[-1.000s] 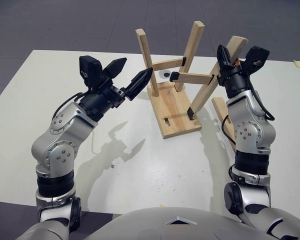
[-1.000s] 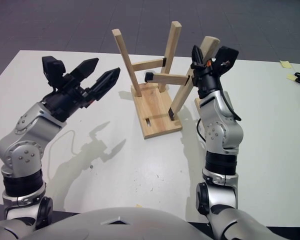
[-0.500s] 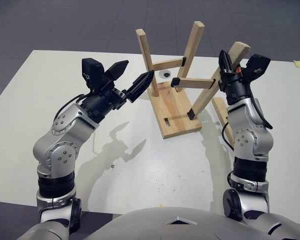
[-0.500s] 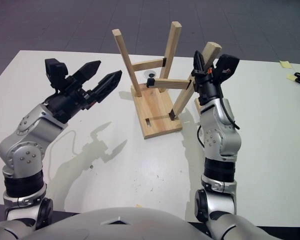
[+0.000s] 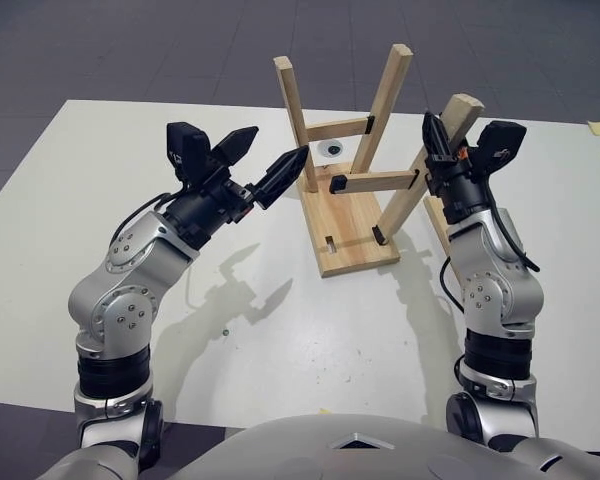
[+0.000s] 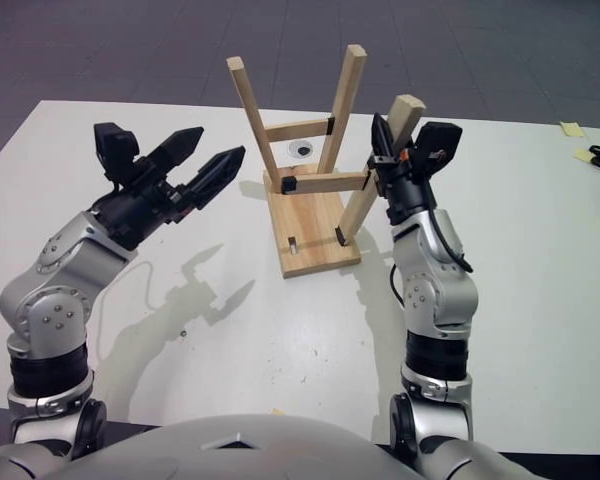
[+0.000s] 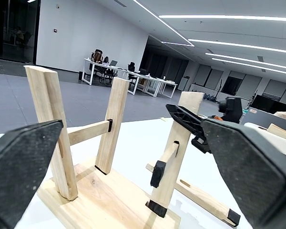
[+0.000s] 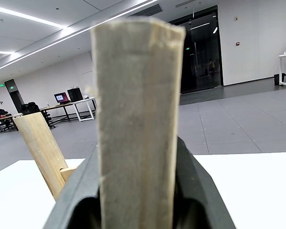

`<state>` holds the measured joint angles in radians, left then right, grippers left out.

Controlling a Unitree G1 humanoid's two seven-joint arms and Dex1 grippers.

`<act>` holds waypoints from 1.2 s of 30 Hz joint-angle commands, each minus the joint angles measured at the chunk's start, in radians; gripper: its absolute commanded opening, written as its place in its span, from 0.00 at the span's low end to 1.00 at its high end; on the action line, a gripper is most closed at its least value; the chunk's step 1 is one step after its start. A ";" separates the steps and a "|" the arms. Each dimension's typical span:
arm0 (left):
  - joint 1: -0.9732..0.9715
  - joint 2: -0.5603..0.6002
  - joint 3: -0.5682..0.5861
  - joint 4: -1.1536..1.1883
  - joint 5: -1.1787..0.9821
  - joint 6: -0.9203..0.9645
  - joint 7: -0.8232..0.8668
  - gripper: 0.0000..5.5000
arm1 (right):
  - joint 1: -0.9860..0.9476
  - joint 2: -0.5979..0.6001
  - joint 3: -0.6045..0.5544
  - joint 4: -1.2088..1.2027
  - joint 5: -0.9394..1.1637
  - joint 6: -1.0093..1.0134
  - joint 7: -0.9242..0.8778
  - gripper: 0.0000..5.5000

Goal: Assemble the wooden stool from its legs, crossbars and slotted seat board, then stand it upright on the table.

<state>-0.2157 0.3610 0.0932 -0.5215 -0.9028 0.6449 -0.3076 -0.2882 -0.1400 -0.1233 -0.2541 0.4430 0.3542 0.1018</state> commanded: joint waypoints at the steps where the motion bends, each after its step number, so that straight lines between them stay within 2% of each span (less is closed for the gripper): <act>1: -0.013 0.004 -0.004 0.016 0.009 0.011 -0.012 0.98 | -0.041 0.009 0.000 0.067 -0.026 -0.011 0.003 0.19; 8: -0.009 0.008 -0.003 0.013 0.005 0.015 -0.018 0.98 | -0.060 0.005 -0.012 0.093 -0.044 -0.037 0.018 0.19; 12: -0.009 0.008 -0.005 0.013 0.006 0.015 -0.019 0.98 | 0.059 -0.011 0.018 0.047 -0.064 -0.024 0.047 0.19; 16: 0.004 0.008 -0.004 0.001 0.006 0.015 -0.015 0.98 | 0.221 -0.077 0.017 -0.005 -0.092 -0.002 0.093 0.19; 19: 0.013 0.009 -0.005 -0.007 0.008 0.015 -0.012 0.98 | 0.313 -0.125 0.017 -0.063 -0.079 0.080 0.107 0.19; 23: 0.014 0.007 -0.013 -0.007 0.017 0.013 -0.011 0.98 | 0.328 -0.177 0.041 -0.120 -0.019 0.325 0.055 0.19; 26: 0.009 0.008 -0.018 -0.005 0.024 0.012 -0.013 0.98 | 0.313 -0.146 -0.049 -0.149 0.114 0.598 -0.064 0.19; 28: 0.016 0.010 -0.014 -0.009 0.023 0.011 -0.012 0.98 | 0.267 -0.107 -0.091 -0.135 0.163 0.696 -0.122 0.19; 32: 0.006 0.012 -0.028 -0.004 0.031 0.013 -0.019 0.98 | 0.108 -0.119 -0.038 -0.079 0.117 0.629 -0.125 0.19; 36: 0.019 0.020 -0.029 -0.010 0.035 0.013 -0.027 0.98 | 0.279 -0.190 0.020 -0.133 0.076 0.663 -0.093 0.19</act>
<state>-0.2118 0.3665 0.0760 -0.5203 -0.8878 0.6448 -0.3270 -0.2377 -0.2773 -0.1845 -0.4778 0.5887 0.7990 0.0345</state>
